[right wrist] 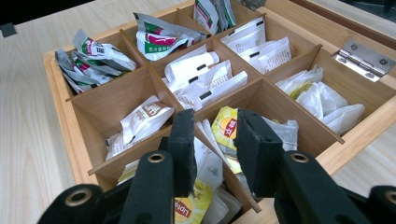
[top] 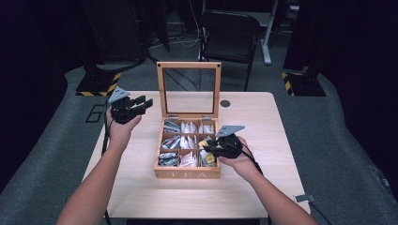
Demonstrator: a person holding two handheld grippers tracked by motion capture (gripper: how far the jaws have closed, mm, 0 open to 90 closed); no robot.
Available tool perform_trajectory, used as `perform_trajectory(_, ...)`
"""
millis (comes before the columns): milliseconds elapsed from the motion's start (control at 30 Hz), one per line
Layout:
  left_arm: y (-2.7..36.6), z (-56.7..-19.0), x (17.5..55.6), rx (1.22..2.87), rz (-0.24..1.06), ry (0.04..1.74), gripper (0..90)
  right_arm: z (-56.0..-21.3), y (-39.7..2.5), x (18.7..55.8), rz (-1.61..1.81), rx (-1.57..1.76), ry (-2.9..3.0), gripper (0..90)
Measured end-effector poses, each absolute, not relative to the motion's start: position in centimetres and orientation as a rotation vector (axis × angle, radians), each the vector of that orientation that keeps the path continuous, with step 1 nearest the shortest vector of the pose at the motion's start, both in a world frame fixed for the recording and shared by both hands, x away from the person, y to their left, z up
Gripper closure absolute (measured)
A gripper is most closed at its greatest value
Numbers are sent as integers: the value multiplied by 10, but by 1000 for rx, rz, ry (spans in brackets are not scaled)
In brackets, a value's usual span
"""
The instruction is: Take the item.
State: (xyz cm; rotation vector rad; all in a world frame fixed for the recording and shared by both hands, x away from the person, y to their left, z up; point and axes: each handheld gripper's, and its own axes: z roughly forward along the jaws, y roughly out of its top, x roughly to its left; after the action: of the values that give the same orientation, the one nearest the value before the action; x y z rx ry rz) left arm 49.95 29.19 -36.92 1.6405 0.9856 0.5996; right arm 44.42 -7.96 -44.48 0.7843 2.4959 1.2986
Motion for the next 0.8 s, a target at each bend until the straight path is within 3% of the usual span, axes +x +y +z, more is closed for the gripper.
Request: perform_trajectory(800,296,-371,497,1619,600,992,585,-451,-69,441,1271,838,2505,695)
